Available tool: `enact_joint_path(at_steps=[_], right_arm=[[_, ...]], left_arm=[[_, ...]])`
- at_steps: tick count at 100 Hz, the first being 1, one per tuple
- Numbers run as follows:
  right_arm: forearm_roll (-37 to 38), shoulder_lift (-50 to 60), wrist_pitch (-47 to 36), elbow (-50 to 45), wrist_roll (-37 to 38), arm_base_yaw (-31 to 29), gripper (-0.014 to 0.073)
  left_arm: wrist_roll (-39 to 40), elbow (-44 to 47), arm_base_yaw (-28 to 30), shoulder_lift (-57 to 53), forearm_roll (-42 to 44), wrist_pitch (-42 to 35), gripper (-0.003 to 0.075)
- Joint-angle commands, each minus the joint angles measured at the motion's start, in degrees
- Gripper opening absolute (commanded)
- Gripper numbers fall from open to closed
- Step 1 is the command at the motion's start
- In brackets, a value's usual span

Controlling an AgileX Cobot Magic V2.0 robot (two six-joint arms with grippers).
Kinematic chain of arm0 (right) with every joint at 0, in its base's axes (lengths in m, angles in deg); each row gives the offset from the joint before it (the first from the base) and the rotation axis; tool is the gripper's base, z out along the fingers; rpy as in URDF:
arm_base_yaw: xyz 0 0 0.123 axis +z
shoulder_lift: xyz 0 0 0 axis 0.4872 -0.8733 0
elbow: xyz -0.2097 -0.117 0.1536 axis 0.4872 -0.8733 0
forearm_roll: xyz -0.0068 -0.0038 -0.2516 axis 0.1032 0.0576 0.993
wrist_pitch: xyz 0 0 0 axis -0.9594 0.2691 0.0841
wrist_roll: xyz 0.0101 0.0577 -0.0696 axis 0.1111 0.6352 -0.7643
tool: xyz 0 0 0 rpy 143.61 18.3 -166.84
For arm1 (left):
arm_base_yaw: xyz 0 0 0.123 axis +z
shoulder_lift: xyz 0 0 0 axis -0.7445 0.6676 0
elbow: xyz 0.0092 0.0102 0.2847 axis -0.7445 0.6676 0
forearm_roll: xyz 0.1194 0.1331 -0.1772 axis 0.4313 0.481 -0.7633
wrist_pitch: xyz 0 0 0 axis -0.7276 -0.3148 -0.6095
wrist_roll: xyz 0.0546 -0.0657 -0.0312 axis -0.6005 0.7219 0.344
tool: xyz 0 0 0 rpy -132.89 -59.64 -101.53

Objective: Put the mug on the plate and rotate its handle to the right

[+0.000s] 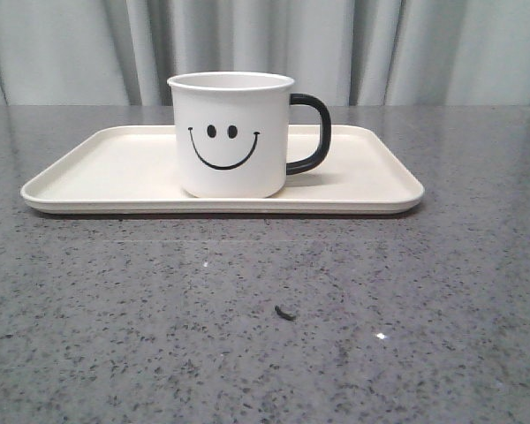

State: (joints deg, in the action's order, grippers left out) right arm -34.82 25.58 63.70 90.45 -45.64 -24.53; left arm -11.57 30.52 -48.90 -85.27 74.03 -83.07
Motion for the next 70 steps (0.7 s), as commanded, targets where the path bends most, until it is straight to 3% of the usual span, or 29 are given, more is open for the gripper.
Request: enact_joint_path(at_steps=[1,33,70], right_arm=[[0.24,1.0,-8.58,-2.0,-0.25,-0.24,-0.0061],[-1.72,1.0,-19.41,-15.1,-0.25,-0.24,-0.0061],[-3.14,1.0,-15.54,-14.96,-0.25,-0.18,-0.0061]], left_arm=[[0.41,0.18,0.09,-1.91,-0.3,-4.76,-0.0019],[0.41,0.18,0.09,-1.91,-0.3,-4.76,-0.0019],[0.41,0.18,0.09,-1.91,-0.3,-4.76,-0.0019]])
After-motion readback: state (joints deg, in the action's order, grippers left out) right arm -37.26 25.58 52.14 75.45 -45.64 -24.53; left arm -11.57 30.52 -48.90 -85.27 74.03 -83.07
